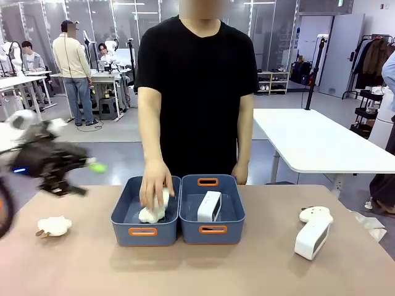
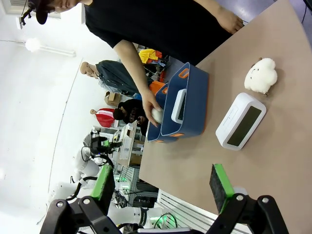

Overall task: Sort the digital clocks into the basket.
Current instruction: Pick up the Digital clock from the table and place it into the empty Plastic storage basket.

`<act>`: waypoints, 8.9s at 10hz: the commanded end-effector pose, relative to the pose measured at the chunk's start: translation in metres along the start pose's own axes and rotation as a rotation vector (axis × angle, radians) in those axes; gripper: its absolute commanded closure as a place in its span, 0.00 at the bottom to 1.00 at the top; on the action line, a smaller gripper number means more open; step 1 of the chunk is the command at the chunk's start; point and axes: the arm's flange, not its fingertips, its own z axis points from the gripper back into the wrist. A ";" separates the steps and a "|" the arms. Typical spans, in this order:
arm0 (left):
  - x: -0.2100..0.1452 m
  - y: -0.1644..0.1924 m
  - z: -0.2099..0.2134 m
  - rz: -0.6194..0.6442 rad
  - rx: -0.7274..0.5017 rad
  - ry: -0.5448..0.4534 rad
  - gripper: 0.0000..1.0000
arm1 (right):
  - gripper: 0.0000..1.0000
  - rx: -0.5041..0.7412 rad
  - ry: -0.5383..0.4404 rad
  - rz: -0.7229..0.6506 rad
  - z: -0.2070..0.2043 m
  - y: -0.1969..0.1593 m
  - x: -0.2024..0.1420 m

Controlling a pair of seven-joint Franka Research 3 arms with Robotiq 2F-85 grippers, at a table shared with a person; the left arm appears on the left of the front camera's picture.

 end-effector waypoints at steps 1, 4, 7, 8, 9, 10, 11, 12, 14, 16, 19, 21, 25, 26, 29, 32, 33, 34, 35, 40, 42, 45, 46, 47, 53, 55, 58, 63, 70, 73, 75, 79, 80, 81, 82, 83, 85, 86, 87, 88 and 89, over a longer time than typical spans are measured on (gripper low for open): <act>0.003 0.058 0.074 0.016 -0.060 0.066 0.00 | 0.00 0.011 -0.007 0.009 0.000 0.001 0.001; -0.019 0.136 0.158 0.072 -0.245 -0.124 0.00 | 0.00 0.011 -0.007 0.009 0.000 0.001 0.001; -0.021 0.163 0.178 0.116 -0.293 -0.214 0.00 | 0.00 0.011 -0.007 0.009 0.000 0.001 0.001; -0.016 0.164 0.175 0.109 -0.290 -0.225 0.00 | 0.00 0.011 -0.007 0.009 0.000 0.001 0.001; -0.031 0.164 0.187 0.139 -0.261 -0.217 0.00 | 0.00 0.011 -0.007 0.009 0.000 0.001 0.001; -0.031 0.164 0.187 0.139 -0.261 -0.217 0.00 | 0.00 0.011 -0.007 0.009 0.000 0.001 0.001; -0.031 0.164 0.187 0.139 -0.261 -0.217 0.00 | 0.00 0.011 -0.007 0.009 0.000 0.001 0.001; -0.031 0.164 0.187 0.139 -0.261 -0.217 0.00 | 0.00 0.011 -0.007 0.009 0.000 0.001 0.001; -0.031 0.164 0.187 0.139 -0.261 -0.217 0.00 | 0.00 0.011 -0.007 0.009 0.000 0.001 0.001; -0.031 0.164 0.187 0.139 -0.261 -0.217 0.00 | 0.00 0.011 -0.007 0.009 0.000 0.001 0.001; -0.031 0.164 0.187 0.139 -0.261 -0.217 0.00 | 0.00 0.011 -0.007 0.009 0.000 0.001 0.001; -0.031 0.164 0.187 0.139 -0.261 -0.217 0.00 | 0.00 0.011 -0.007 0.009 0.000 0.001 0.001; -0.031 0.164 0.187 0.139 -0.261 -0.217 0.00 | 0.00 -0.245 0.032 -0.113 -0.017 0.023 0.006; -0.031 0.164 0.187 0.139 -0.261 -0.217 0.00 | 0.00 -0.460 0.079 -0.156 -0.049 0.045 0.011; -0.031 0.164 0.187 0.139 -0.261 -0.217 0.00 | 0.00 -0.841 0.252 -0.290 -0.148 0.083 0.022; -0.031 0.164 0.187 0.139 -0.261 -0.217 0.00 | 0.00 -1.070 0.220 -0.343 -0.230 0.069 0.002; -0.031 0.164 0.187 0.139 -0.261 -0.217 0.00 | 0.00 -1.060 0.243 -0.338 -0.243 0.069 -0.007; -0.031 0.164 0.187 0.139 -0.261 -0.217 0.00 | 0.00 -1.054 0.248 -0.329 -0.241 0.070 -0.012; -0.031 0.164 0.187 0.139 -0.261 -0.217 0.00 | 0.00 -1.026 0.268 -0.298 -0.226 0.077 -0.018; -0.031 0.164 0.187 0.139 -0.261 -0.217 0.00 | 0.00 -0.551 -0.201 -0.416 0.051 0.094 -0.032; -0.031 0.164 0.187 0.139 -0.261 -0.217 0.00 | 0.00 -0.539 -0.182 -0.430 0.056 0.078 -0.028; -0.031 0.164 0.187 0.139 -0.261 -0.217 0.00 | 0.00 -0.595 -0.005 -0.435 -0.011 0.088 -0.006; -0.031 0.164 0.187 0.139 -0.261 -0.217 0.00 | 0.00 -0.642 0.028 -0.414 -0.062 0.084 0.006; -0.031 0.164 0.187 0.139 -0.261 -0.217 0.00 | 0.00 -0.726 0.091 -0.409 -0.108 0.079 0.006; -0.031 0.164 0.187 0.139 -0.261 -0.217 0.00 | 0.00 -1.117 0.023 -0.446 -0.278 0.031 -0.035; -0.031 0.164 0.187 0.139 -0.261 -0.217 0.00 | 0.00 -1.166 -0.006 -0.422 -0.309 0.008 -0.036; -0.031 0.164 0.187 0.139 -0.261 -0.217 0.00 | 0.00 -1.173 -0.063 -0.372 -0.338 -0.016 -0.054; -0.031 0.164 0.187 0.139 -0.261 -0.217 0.00 | 0.33 -1.268 0.004 -0.285 -0.364 -0.040 -0.068; -0.031 0.164 0.187 0.139 -0.261 -0.217 0.00 | 0.95 -1.112 0.039 -0.129 -0.333 -0.010 -0.048; -0.031 0.164 0.187 0.139 -0.261 -0.217 0.00 | 0.95 -0.751 0.195 0.150 -0.309 0.086 -0.037; -0.031 0.164 0.187 0.139 -0.261 -0.217 0.00 | 0.95 -0.573 0.342 0.148 -0.321 0.108 -0.031; -0.031 0.164 0.187 0.139 -0.261 -0.217 0.00 | 0.95 -0.633 0.361 0.178 -0.454 0.124 -0.077; -0.031 0.164 0.187 0.139 -0.261 -0.217 0.00 | 0.95 -0.671 0.333 0.159 -0.474 0.117 -0.066; -0.031 0.164 0.187 0.139 -0.261 -0.217 0.00 | 0.95 -0.696 0.341 0.114 -0.482 0.111 -0.063; -0.031 0.164 0.187 0.139 -0.261 -0.217 0.00 | 0.95 -0.716 0.335 0.096 -0.486 0.106 -0.066; -0.031 0.164 0.187 0.139 -0.261 -0.217 0.00 | 0.95 -0.713 0.321 0.086 -0.494 0.097 -0.055; -0.031 0.164 0.187 0.139 -0.261 -0.217 0.00 | 0.26 -0.695 0.317 0.058 -0.499 0.093 -0.056; -0.031 0.164 0.187 0.139 -0.261 -0.217 0.00 | 0.09 -0.700 0.325 0.057 -0.499 0.092 -0.053; -0.031 0.164 0.187 0.139 -0.261 -0.217 0.00 | 0.00 -0.697 0.333 0.046 -0.495 0.092 -0.055; -0.031 0.164 0.187 0.139 -0.261 -0.217 0.00 | 0.00 -0.698 0.331 0.044 -0.493 0.090 -0.051; -0.031 0.164 0.187 0.139 -0.261 -0.217 0.00 | 0.00 -0.698 0.331 0.037 -0.486 0.089 -0.051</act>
